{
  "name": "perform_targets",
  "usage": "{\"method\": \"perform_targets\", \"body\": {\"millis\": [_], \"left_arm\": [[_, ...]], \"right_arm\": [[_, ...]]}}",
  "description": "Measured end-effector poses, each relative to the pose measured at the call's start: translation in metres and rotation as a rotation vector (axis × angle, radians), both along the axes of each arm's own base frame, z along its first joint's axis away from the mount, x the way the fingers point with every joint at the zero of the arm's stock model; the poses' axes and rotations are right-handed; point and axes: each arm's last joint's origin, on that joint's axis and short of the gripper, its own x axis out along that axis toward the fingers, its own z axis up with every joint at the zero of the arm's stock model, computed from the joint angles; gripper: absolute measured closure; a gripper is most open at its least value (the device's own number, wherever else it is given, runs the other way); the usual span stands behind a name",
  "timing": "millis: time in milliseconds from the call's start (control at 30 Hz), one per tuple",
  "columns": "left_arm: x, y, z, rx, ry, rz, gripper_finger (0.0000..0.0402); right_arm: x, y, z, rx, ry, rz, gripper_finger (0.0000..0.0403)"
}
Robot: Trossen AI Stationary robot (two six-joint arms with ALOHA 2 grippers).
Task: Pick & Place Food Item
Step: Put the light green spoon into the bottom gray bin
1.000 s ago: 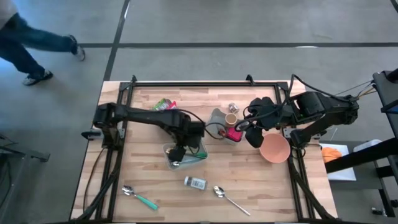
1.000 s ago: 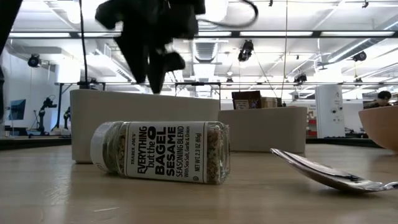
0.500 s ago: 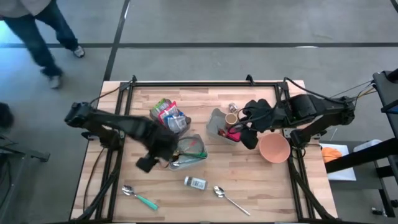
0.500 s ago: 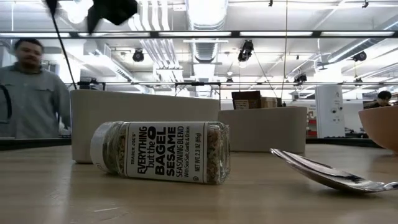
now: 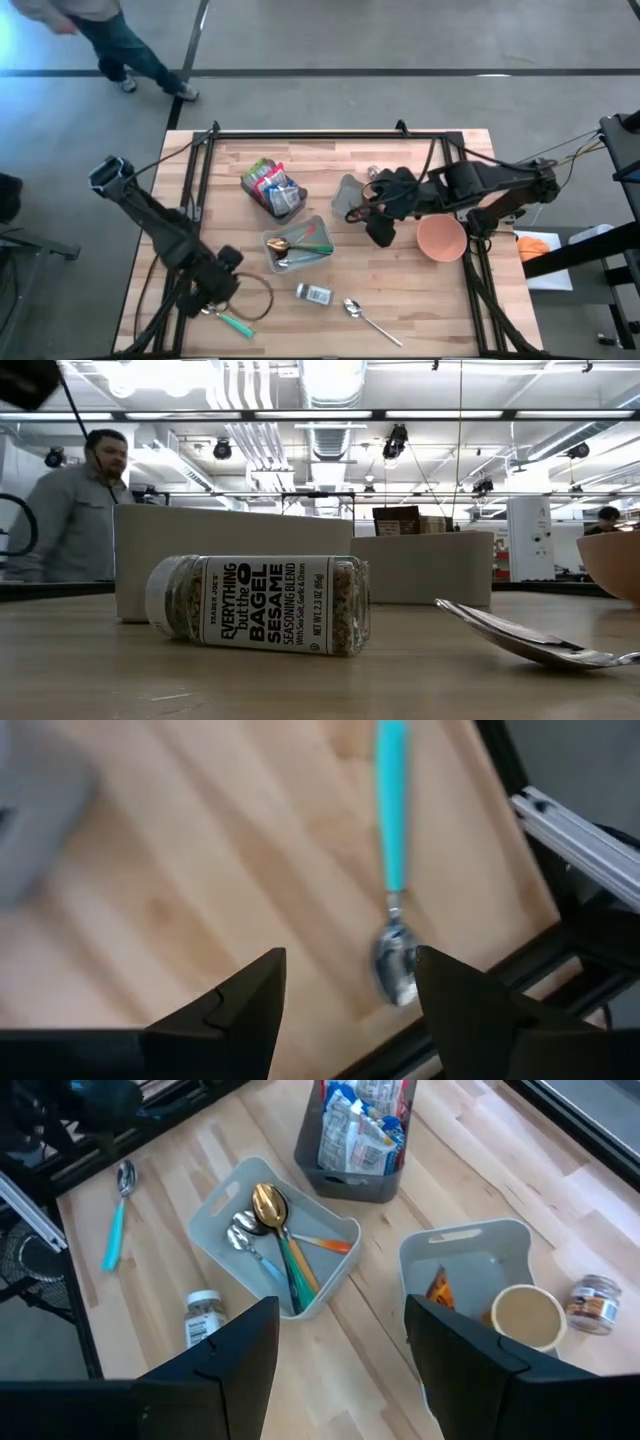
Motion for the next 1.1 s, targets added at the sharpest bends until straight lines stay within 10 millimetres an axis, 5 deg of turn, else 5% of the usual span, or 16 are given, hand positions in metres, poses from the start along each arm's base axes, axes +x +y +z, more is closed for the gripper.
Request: {"method": "perform_targets", "body": {"millis": [400,800,1100], "left_arm": [[-0.032,-0.035,-0.042,-0.100,-0.012,0.027,0.0179],[-0.045,-0.030,-0.080,-0.058,-0.032,0.103,0.0179],[-0.048,-0.050,-0.098,-0.089,-0.041,0.065,0.0179]], "right_arm": [[0.016,0.005,-0.007,0.013,-0.018,-0.005,0.0188],[0.018,0.006,-0.007,0.052,-0.030,-0.007,0.0188],[0.017,0.010,-0.007,0.057,-0.031,0.002,0.0188]]}}
